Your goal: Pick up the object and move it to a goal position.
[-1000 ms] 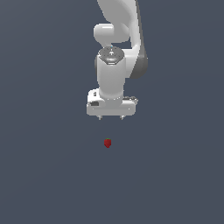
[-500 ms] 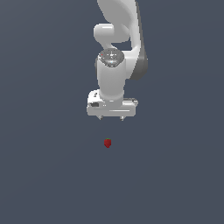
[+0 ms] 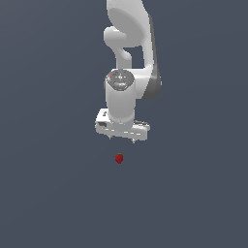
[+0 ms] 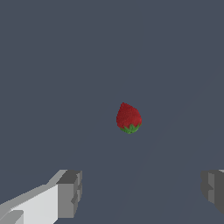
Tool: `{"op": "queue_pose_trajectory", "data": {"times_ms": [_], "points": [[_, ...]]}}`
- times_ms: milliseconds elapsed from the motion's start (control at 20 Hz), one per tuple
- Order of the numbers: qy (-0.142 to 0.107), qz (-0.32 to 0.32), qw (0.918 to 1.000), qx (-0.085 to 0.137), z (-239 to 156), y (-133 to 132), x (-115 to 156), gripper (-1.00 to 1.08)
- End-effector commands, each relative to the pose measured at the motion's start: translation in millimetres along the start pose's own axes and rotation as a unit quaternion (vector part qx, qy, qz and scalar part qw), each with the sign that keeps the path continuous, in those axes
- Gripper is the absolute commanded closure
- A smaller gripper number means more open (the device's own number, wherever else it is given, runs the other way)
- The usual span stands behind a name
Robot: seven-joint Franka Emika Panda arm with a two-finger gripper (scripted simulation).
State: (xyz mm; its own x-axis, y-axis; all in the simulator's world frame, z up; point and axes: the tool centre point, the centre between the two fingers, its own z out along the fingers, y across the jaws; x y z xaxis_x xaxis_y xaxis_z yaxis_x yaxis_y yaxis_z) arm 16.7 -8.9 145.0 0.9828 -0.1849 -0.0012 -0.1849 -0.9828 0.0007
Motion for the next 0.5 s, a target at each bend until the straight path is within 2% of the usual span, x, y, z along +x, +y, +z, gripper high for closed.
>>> {"op": "queue_pose_trajectory", "data": {"times_ms": [0, 450], "points": [[0.0, 0.033, 0.9995, 0.001, 12.9, 1.2, 6.9, -0.92], [0.0, 0.138, 0.9905, 0.001, 55.3, 6.1, 26.7, -0.92]]}}
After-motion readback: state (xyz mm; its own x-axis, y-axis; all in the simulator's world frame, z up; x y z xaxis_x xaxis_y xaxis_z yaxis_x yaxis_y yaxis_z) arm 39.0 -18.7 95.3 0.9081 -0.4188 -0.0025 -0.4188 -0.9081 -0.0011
